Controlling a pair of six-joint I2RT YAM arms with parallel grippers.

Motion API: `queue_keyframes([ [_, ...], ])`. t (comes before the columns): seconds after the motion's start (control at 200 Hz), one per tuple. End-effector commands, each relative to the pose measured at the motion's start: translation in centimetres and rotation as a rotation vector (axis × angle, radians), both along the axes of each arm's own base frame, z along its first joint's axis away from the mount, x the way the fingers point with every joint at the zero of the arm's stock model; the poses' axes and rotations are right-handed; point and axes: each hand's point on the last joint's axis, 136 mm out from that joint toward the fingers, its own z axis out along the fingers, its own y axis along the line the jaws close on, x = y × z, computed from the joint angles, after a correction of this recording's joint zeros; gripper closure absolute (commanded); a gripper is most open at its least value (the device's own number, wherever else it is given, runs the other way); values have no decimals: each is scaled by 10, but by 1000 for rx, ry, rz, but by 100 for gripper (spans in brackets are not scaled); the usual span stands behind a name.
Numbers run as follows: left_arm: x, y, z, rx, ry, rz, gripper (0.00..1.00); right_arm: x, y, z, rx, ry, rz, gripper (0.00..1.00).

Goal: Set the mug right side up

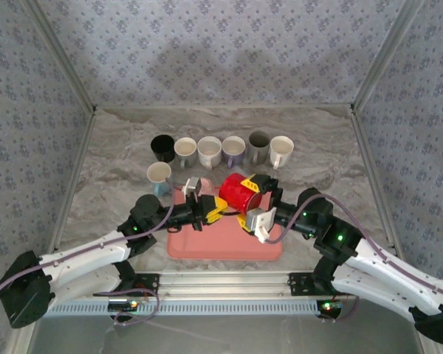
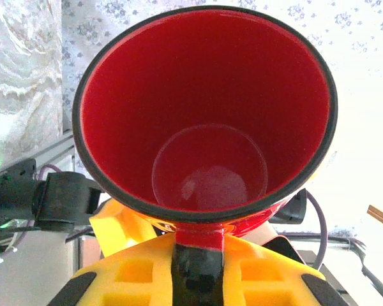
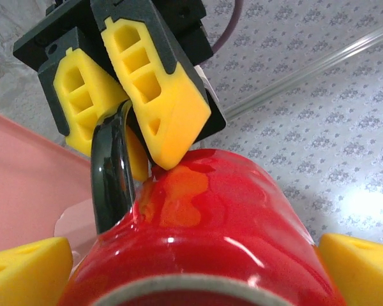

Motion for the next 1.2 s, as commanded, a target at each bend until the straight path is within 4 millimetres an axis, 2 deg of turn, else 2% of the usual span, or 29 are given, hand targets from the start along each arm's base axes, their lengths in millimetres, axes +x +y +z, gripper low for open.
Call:
queue_keyframes([
  [0.0,4,15,38,-104,-119,66,100,-4,-3,-4,10,37,-2,0],
  [0.15,8,26,35,-34,-167,112,100,-5,-9,-7,9,57,-15,0],
  [0.245,8,37,35,54,-242,149,100,2,-16,3,88,108,-84,0],
  [0.42,15,73,28,305,-446,280,100,5,-36,30,317,334,-180,0],
  [0.49,18,89,28,403,-536,348,100,19,-52,39,476,485,-302,0],
  [0.535,21,100,28,479,-595,389,100,26,-63,39,570,624,-391,0],
  [0.565,24,107,26,540,-634,410,100,30,-70,38,601,681,-446,0],
  [0.69,40,136,16,830,-785,479,100,29,-80,33,563,778,-526,0],
  [0.779,54,149,8,1002,-867,503,100,39,-91,39,651,775,-593,0],
  [0.834,63,156,6,1093,-912,521,100,37,-89,38,680,823,-579,0],
  [0.909,76,168,3,1227,-962,560,100,40,-96,38,725,915,-654,0],
  [1.019,94,174,0,1373,-1027,579,100,41,-96,25,639,1055,-770,0],
  [1.194,120,155,-3,1414,-1045,565,100,39,-83,8,620,1139,-780,0],
])
